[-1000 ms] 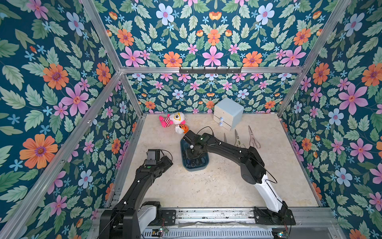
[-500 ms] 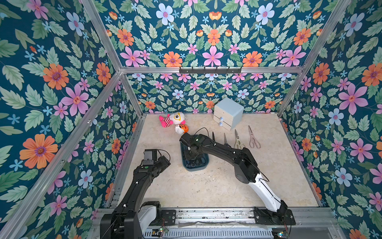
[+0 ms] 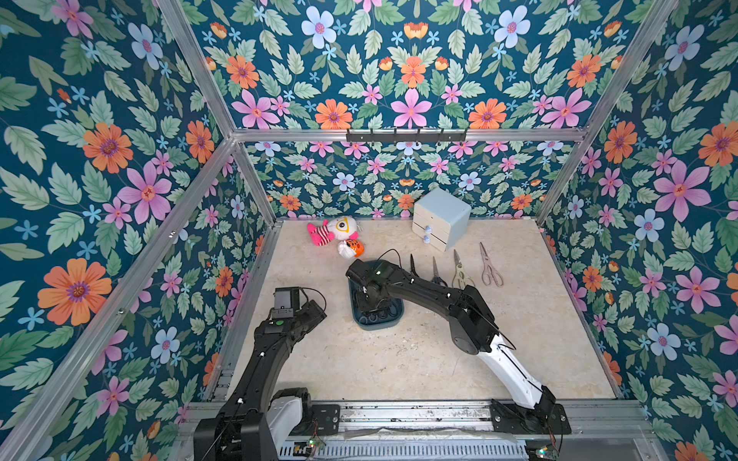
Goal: Take the scissors out of the storage box
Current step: Pick up the scissors from the storage box, then place the scissors at the center of the board.
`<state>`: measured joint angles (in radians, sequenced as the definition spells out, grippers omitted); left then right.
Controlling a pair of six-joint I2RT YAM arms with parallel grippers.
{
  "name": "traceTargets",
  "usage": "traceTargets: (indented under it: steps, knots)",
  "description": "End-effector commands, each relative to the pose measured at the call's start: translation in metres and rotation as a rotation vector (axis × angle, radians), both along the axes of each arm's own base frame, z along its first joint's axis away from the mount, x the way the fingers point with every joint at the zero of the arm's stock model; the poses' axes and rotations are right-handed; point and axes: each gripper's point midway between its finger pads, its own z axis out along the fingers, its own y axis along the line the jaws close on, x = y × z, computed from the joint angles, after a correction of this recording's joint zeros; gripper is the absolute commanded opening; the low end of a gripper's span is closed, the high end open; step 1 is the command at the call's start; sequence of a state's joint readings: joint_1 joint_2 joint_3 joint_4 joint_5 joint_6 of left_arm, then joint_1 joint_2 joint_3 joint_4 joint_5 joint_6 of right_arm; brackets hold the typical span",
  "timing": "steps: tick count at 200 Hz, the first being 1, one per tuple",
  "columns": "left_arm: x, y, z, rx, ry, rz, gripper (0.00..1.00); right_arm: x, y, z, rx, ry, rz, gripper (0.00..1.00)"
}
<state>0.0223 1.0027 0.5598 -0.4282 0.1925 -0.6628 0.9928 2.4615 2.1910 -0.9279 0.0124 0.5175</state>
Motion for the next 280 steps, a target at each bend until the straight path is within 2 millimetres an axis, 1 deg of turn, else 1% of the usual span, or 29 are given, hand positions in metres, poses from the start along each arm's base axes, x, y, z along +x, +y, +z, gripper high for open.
traceTargets:
  steps: [1, 38, 59, 80, 88, 112, 141, 156, 168, 178, 197, 213, 226, 249, 280]
  knots:
    - [-0.004, 0.002, 0.000, 0.015, 0.019, -0.013, 0.72, 0.001, -0.008, -0.005, -0.041, -0.009, -0.021, 0.30]
    - [-0.003, 0.003, 0.002, 0.011, 0.018, -0.011, 0.72, 0.005, -0.004, 0.007, -0.012, -0.031, -0.023, 0.21]
    - [-0.002, 0.003, 0.002, 0.007, 0.015, -0.011, 0.72, 0.006, -0.002, 0.015, 0.003, -0.045, -0.022, 0.12]
    - [-0.001, 0.003, 0.003, 0.004, 0.011, -0.008, 0.72, 0.007, -0.001, 0.024, 0.017, -0.052, -0.019, 0.00]
    - [0.000, 0.003, 0.004, 0.002, 0.010, -0.009, 0.72, 0.007, -0.001, 0.028, 0.021, -0.051, -0.016, 0.00]
    - [0.001, 0.003, 0.006, 0.005, 0.009, -0.011, 0.72, 0.007, -0.001, 0.047, 0.056, -0.061, -0.004, 0.00]
    - [0.007, 0.004, 0.014, 0.020, -0.003, -0.022, 0.72, 0.012, -0.004, 0.080, 0.129, -0.086, -0.008, 0.00]
    - [0.012, 0.003, 0.020, 0.016, -0.010, -0.037, 0.72, 0.017, -0.010, 0.098, 0.174, -0.097, -0.019, 0.00]
    - [0.017, 0.001, 0.025, 0.008, -0.019, -0.046, 0.71, 0.022, -0.019, 0.108, 0.200, -0.099, -0.038, 0.00]
    - [0.022, -0.002, 0.029, -0.005, -0.028, -0.056, 0.71, 0.028, -0.031, 0.115, 0.218, -0.100, -0.053, 0.00]
    - [0.032, -0.009, 0.037, -0.037, -0.048, -0.074, 0.71, 0.037, -0.062, 0.118, 0.206, -0.107, -0.069, 0.00]
    - [0.039, -0.015, 0.042, -0.057, -0.064, -0.088, 0.70, 0.040, -0.095, 0.116, 0.155, -0.124, -0.070, 0.00]
    - [0.044, -0.018, 0.045, -0.062, -0.073, -0.094, 0.70, 0.040, -0.127, 0.112, 0.092, -0.137, -0.076, 0.00]
    - [0.053, -0.026, 0.050, -0.060, -0.090, -0.113, 0.70, 0.032, -0.186, 0.096, -0.016, -0.116, -0.118, 0.00]
    - [0.065, -0.044, 0.060, -0.024, -0.112, -0.160, 0.70, 0.009, -0.256, 0.078, -0.087, -0.068, -0.214, 0.00]
